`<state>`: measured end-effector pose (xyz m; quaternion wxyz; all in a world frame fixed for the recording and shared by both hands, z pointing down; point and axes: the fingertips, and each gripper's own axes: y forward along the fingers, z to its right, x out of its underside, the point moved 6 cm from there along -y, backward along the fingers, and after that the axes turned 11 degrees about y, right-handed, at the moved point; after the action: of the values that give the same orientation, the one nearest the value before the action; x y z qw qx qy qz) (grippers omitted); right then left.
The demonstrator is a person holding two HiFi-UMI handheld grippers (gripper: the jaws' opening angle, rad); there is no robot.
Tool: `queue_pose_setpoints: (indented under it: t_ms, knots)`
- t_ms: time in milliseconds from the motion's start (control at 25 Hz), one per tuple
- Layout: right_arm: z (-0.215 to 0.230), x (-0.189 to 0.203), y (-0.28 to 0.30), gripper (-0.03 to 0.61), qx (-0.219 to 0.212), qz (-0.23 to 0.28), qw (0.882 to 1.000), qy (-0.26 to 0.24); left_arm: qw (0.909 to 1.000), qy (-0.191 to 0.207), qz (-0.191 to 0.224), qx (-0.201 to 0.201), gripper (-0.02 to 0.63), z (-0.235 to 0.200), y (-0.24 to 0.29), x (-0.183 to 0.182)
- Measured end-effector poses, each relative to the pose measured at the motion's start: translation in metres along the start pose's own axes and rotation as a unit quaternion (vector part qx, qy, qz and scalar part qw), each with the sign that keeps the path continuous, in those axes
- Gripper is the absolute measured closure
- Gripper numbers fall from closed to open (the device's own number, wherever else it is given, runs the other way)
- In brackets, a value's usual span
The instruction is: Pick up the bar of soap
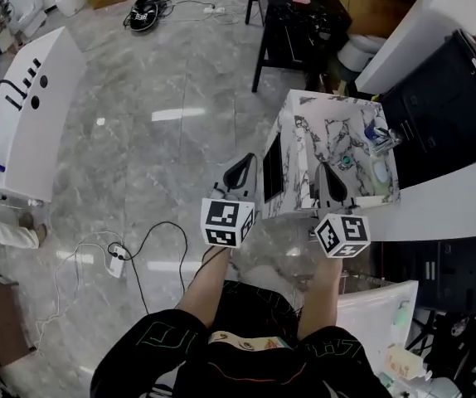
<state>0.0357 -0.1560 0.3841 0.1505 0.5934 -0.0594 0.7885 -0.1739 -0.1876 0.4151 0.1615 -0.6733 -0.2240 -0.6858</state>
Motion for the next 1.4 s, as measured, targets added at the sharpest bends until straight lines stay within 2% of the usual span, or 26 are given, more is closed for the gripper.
queue_pose_setpoints:
  t_ms: [200, 360, 560, 760, 1000, 1160, 1400]
  knots:
    - [0.069, 0.0, 0.001, 0.572, 0.049, 0.0, 0.998, 0.028, 0.9981, 0.004, -0.024, 0.057, 0.605, 0.043, 0.06, 0.014]
    - [0.117, -0.008, 0.013, 0.572, 0.044, 0.005, 0.999, 0.03, 0.9973, 0.011, -0.03, 0.066, 0.605, 0.071, 0.109, 0.014]
    - [0.176, -0.044, 0.002, 0.572, 0.052, 0.026, 0.998, 0.019, 0.9952, 0.019, -0.027, 0.092, 0.606, 0.12, 0.158, 0.001]
    - [0.239, -0.057, -0.023, 0.572, 0.098, 0.036, 0.994, 0.019, 0.9881, 0.029, -0.037, 0.146, 0.606, 0.176, 0.202, 0.006]
    - [0.289, -0.063, -0.05, 0.572, 0.147, 0.031, 0.989, -0.003, 0.9781, 0.031, -0.055, 0.198, 0.606, 0.223, 0.234, 0.023]
    - [0.32, -0.056, -0.064, 0.572, 0.179, -0.005, 0.984, -0.018, 0.969, 0.027, -0.072, 0.235, 0.606, 0.252, 0.25, 0.039]
    - [0.354, -0.023, -0.06, 0.572, 0.18, -0.116, 0.975, -0.057, 0.9574, 0.021, -0.103, 0.269, 0.605, 0.278, 0.271, 0.066]
